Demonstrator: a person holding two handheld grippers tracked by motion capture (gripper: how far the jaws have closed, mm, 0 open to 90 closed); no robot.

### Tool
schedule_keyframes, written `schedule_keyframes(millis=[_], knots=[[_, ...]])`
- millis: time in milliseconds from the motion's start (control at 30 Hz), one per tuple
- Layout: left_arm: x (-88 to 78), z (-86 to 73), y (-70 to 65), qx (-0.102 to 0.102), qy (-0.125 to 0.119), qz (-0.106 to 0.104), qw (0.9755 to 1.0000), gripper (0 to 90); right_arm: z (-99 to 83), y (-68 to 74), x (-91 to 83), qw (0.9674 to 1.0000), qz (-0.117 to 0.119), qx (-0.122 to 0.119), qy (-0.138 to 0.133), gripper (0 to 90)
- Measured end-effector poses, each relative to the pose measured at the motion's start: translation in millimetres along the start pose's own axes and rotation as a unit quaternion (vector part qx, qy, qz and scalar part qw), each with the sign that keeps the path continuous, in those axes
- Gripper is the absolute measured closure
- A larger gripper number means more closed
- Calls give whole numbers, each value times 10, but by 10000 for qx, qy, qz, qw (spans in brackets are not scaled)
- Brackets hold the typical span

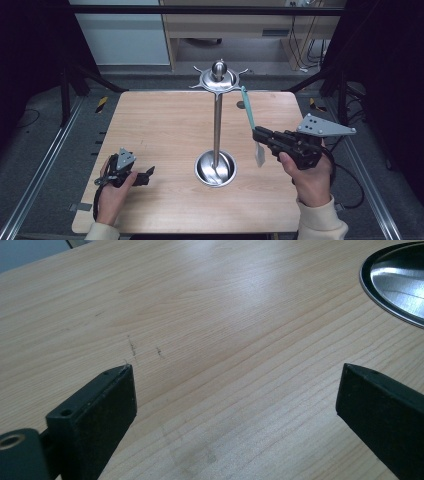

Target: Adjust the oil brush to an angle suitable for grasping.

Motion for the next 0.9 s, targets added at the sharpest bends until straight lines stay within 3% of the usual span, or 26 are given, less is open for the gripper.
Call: schedule_keyframes(millis=[900], knots=[[3, -9, -1, 26, 43, 16, 10000, 25, -99, 86, 241, 9978, -557, 5, -358, 826]])
Point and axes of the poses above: each handheld gripper's, and its own axes: x roughly forward along the jaws, z roughly out of its top, y roughly to its left, the point moved 6 cm from there along x, roughly forward along the jaws, and after that the axes turned 12 degrees about -x, right-handed, at the moved point
